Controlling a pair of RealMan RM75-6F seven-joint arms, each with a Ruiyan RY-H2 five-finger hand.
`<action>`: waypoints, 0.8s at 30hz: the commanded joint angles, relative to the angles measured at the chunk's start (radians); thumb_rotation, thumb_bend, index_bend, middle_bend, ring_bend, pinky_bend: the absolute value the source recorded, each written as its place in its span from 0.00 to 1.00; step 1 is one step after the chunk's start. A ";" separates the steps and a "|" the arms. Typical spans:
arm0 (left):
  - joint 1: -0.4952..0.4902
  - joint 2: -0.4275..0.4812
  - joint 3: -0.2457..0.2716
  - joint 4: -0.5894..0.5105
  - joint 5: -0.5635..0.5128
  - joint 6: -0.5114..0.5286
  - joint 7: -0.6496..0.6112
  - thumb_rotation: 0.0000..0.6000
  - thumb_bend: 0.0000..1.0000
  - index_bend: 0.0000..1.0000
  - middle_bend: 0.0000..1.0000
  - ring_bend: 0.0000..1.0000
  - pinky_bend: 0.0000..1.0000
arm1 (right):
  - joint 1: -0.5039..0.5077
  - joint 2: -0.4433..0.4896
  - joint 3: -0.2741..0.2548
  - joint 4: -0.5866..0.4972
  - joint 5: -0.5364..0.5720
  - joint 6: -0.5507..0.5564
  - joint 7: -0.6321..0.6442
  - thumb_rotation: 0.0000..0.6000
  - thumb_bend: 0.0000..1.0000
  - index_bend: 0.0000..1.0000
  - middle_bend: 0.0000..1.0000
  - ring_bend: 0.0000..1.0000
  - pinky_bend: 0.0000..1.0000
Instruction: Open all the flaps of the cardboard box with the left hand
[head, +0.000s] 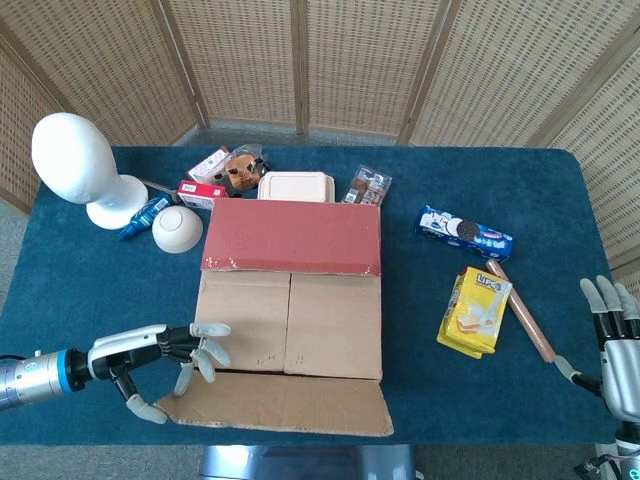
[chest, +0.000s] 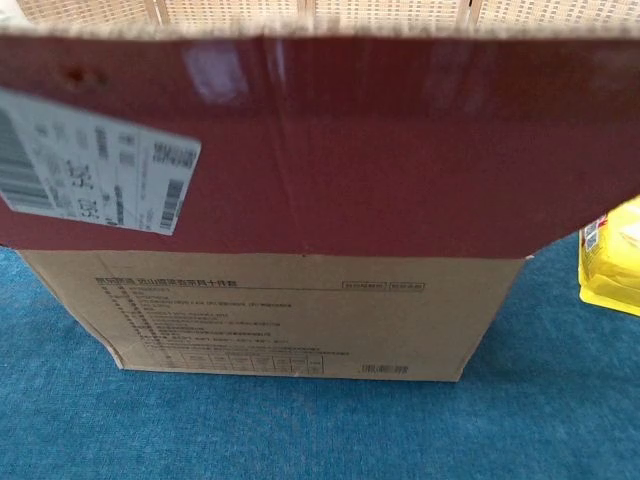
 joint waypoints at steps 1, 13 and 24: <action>-0.013 -0.008 0.016 0.008 0.006 -0.002 -0.004 1.00 0.00 0.04 0.24 0.32 0.57 | 0.000 -0.001 -0.001 0.000 -0.001 -0.001 -0.002 1.00 0.00 0.00 0.00 0.00 0.14; -0.066 -0.049 0.081 0.036 0.029 -0.023 -0.031 1.00 0.00 0.03 0.24 0.32 0.59 | 0.001 -0.001 0.000 -0.002 0.002 -0.003 -0.005 1.00 0.00 0.00 0.00 0.00 0.14; -0.096 -0.070 0.124 0.039 0.011 -0.034 -0.014 1.00 0.00 0.03 0.23 0.32 0.58 | 0.000 0.001 0.001 0.000 0.004 -0.002 0.003 1.00 0.00 0.00 0.00 0.00 0.14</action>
